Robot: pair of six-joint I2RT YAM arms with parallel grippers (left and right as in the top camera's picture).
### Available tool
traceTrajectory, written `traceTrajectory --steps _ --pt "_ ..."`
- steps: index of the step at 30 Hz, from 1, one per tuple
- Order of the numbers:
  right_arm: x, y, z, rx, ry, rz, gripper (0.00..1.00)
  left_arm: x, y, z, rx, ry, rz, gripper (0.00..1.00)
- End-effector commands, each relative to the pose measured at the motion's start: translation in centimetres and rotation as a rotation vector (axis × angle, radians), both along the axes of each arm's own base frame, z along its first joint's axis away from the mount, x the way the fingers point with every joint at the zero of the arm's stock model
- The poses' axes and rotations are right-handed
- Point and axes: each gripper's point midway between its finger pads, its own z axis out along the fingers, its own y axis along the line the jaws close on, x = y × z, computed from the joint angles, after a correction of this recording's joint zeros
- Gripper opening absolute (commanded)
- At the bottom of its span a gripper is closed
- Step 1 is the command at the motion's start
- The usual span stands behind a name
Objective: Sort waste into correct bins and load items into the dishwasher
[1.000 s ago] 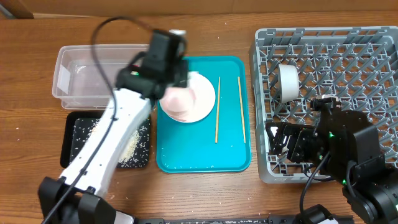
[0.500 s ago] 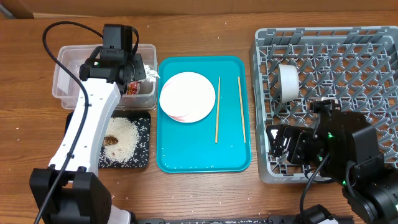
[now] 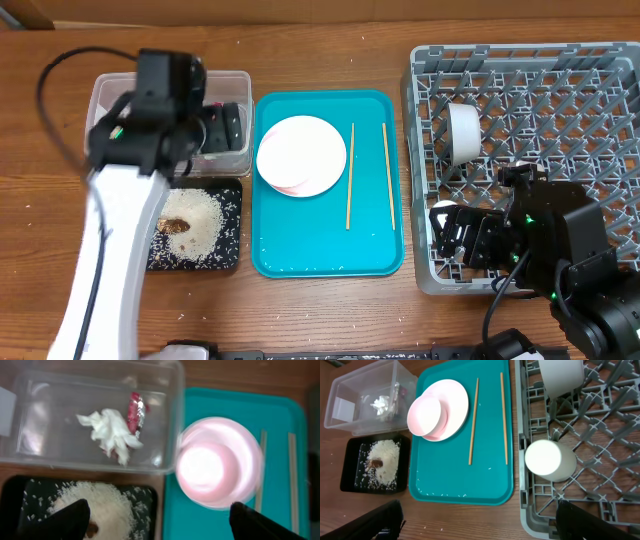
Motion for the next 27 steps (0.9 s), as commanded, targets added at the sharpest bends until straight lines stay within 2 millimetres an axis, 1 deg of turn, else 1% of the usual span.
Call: traceTrajectory --steps 1,3,4,5,8,11,14,20,21,22,24,25,26,27 --pt "0.1 0.0 0.6 0.007 -0.021 0.002 1.0 -4.2 -2.5 5.5 -0.114 -0.105 -0.113 0.89" --pt "0.2 0.1 0.7 0.012 -0.028 0.0 1.0 -6.4 -3.1 6.5 -0.116 -0.116 -0.14 0.9" --pt "0.2 0.0 0.7 0.011 -0.026 0.0 1.0 -7.3 -3.4 6.8 -0.118 -0.12 -0.155 0.96" --pt "0.2 0.0 0.7 0.011 -0.026 0.0 1.0 -8.3 -3.8 7.2 -0.121 -0.122 -0.174 1.0" --pt "0.2 0.0 0.7 0.011 -0.026 0.0 1.0 -10.9 -4.9 7.6 -0.146 -0.108 -0.201 1.0" --pt "0.2 0.0 0.7 0.01 -0.026 0.0 1.0 -12.8 -5.5 7.5 -0.168 -0.076 -0.208 1.0" --pt "0.2 0.0 0.7 0.011 -0.026 0.0 1.0 -13.0 -5.8 7.4 -0.169 -0.07 -0.22 1.0" --pt "0.2 0.0 0.7 0.011 -0.026 0.0 1.0 -12.5 -5.8 6.6 -0.156 -0.037 -0.213 1.0" --pt "0.2 0.0 0.7 0.011 -0.026 0.0 1.0 -12.6 -5.7 6.3 -0.149 -0.022 -0.209 1.0" --pt "0.2 0.0 0.7 0.011 -0.026 0.0 1.0 -12.7 -4.9 5.9 -0.1 -0.015 -0.203 1.0" --pt "0.2 0.0 0.7 0.011 -0.026 0.0 1.0 -12.2 -3.6 6.2 -0.038 -0.06 -0.153 1.0" --pt "0.2 0.0 0.7 0.011 -0.026 0.0 1.0 -11.8 -3.0 6.6 -0.017 -0.113 -0.133 1.0" --pt "0.2 0.0 0.7 0.011 -0.026 0.0 1.0 -10.9 -2.6 7.4 0.0 -0.22 -0.124 1.0" --pt "0.2 0.0 0.7 0.011 -0.026 0.0 1.0 -10.6 -2.7 7.7 0.0 -0.274 -0.137 1.0"
